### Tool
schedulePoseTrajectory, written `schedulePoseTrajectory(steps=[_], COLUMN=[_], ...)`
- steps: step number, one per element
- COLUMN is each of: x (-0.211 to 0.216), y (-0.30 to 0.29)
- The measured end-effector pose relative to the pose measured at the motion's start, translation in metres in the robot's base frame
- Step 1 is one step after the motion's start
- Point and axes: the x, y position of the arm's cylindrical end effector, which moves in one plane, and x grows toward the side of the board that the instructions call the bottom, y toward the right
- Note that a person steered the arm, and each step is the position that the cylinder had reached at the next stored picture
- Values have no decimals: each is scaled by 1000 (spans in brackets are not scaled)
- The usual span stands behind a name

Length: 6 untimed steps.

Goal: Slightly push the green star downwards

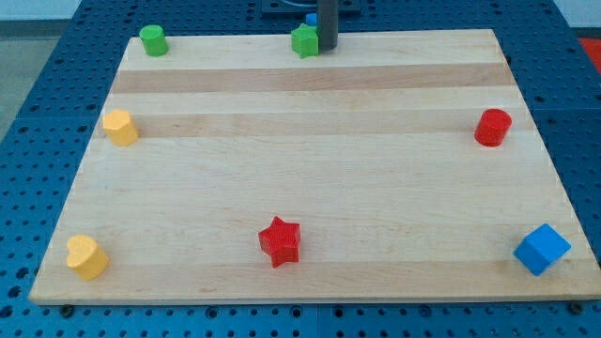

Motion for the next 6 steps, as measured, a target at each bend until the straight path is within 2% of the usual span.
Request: schedulePoseTrajectory(steps=[2,3,5,6], x=[29,32,-27,-26], y=[4,32,46,35])
